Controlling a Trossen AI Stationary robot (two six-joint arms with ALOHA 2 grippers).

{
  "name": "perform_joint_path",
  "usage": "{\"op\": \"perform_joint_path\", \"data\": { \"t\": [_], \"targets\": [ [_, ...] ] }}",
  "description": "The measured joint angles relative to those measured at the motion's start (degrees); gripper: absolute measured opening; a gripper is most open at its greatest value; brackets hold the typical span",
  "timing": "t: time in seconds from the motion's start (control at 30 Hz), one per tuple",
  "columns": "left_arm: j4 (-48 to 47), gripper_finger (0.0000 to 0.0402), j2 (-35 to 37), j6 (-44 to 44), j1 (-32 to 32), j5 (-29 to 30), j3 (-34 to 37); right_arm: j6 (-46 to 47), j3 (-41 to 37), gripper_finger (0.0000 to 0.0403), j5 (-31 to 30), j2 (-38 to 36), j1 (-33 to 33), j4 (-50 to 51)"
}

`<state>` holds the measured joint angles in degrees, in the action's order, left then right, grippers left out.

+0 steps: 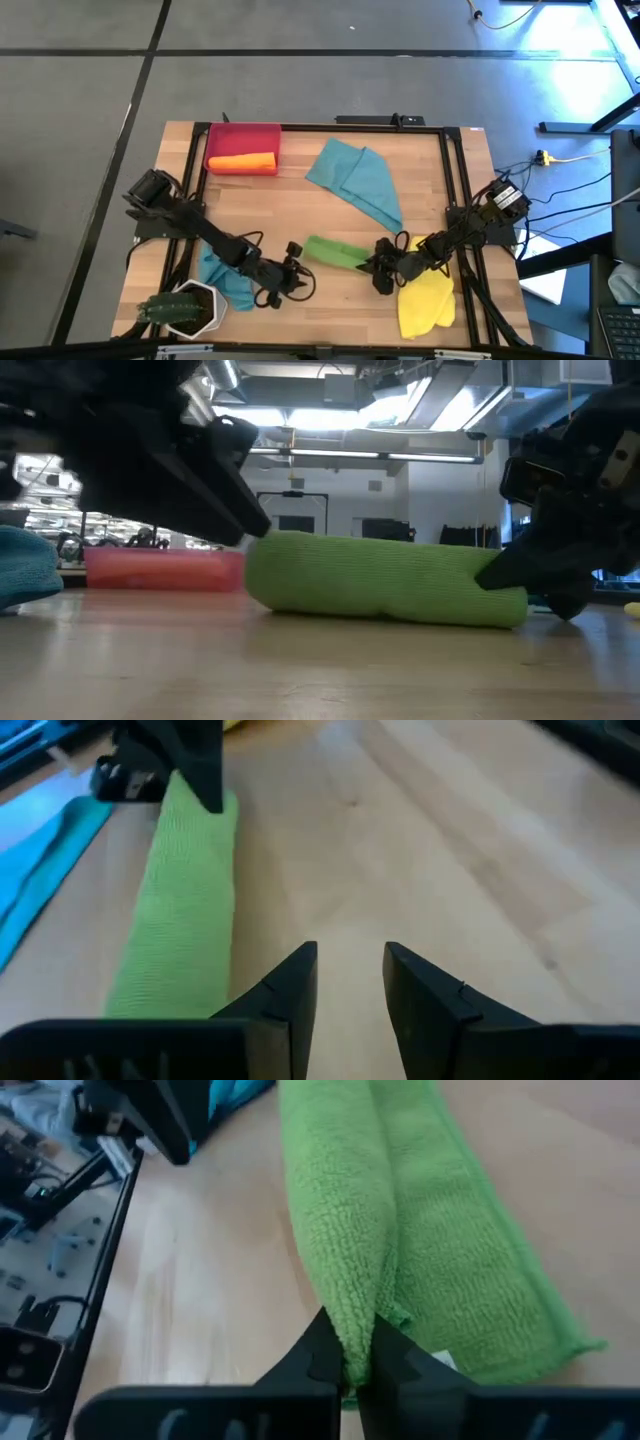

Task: Roll microfiber towels into tight, uniform cylinder then place into a basket
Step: Roll the green microfiber towel

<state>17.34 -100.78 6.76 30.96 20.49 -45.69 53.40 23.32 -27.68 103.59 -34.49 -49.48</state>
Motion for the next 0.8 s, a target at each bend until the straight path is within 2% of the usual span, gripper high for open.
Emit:
{"op": "perform_joint_path", "data": {
  "t": [0.3, 0.67, 0.8],
  "targets": [
    [2.74, 0.0106, -0.14, -0.15, -4.16, 6.87, -0.02, 0.60, 1.17, 0.0013, 0.16, 0.07, -0.55, 1.94],
    [4.59, 0.0106, -5.27, -0.24, -10.79, 6.93, -0.02, -0.08, 1.39, 0.0017, 0.89, 0.13, -0.58, 2.43],
    [5.01, 0.0106, -7.26, -0.51, -12.60, 5.05, -0.04, -4.59, 1.37, 0.0026, 2.35, 0.31, -0.56, 2.68]
  ]
}}
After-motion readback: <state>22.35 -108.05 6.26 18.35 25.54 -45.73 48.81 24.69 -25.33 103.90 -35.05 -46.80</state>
